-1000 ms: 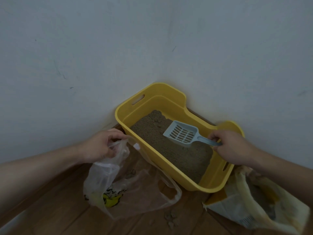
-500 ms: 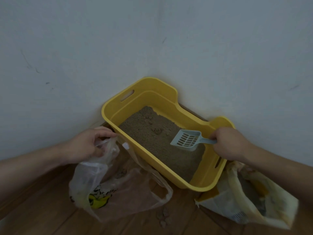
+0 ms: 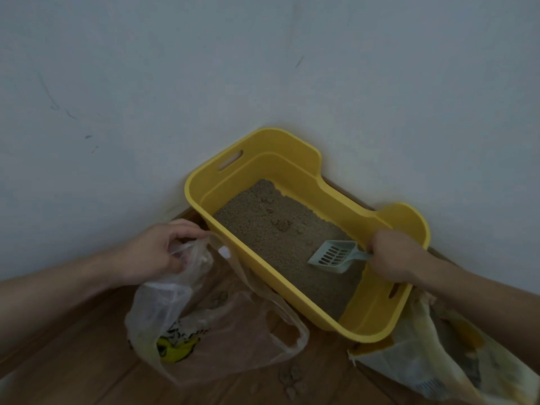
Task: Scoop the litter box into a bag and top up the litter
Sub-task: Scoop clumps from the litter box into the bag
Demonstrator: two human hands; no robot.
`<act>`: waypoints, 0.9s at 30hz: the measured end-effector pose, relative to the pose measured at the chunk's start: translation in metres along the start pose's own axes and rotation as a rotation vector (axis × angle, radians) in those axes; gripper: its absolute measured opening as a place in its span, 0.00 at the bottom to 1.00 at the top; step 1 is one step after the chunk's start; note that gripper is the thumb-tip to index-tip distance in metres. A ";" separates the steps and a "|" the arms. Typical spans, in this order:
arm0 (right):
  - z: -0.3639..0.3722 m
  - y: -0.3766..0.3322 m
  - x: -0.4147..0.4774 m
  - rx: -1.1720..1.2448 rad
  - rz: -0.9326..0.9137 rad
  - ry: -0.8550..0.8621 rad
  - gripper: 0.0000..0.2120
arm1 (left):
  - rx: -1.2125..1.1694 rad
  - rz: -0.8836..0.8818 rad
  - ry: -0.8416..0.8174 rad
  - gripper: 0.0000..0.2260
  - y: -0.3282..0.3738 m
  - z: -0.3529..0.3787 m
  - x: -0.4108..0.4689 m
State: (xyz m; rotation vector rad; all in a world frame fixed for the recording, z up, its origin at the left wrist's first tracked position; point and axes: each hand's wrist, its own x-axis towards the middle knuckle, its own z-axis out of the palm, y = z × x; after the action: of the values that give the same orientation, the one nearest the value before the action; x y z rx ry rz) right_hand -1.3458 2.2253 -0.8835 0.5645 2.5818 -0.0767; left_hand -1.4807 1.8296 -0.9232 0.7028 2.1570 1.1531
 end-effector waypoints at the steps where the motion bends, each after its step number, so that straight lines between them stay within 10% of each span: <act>1: 0.002 -0.001 0.003 0.003 0.001 -0.001 0.09 | -0.004 -0.003 -0.003 0.30 -0.001 0.001 0.001; 27: 0.016 -0.099 0.086 0.216 -0.182 0.072 0.16 | -0.126 -0.036 -0.002 0.30 -0.015 0.001 0.000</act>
State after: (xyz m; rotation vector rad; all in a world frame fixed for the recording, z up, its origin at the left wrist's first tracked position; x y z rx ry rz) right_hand -1.4472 2.1646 -0.9436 0.4131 2.7078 -0.4075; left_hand -1.4828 1.8232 -0.9363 0.6074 2.0655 1.2566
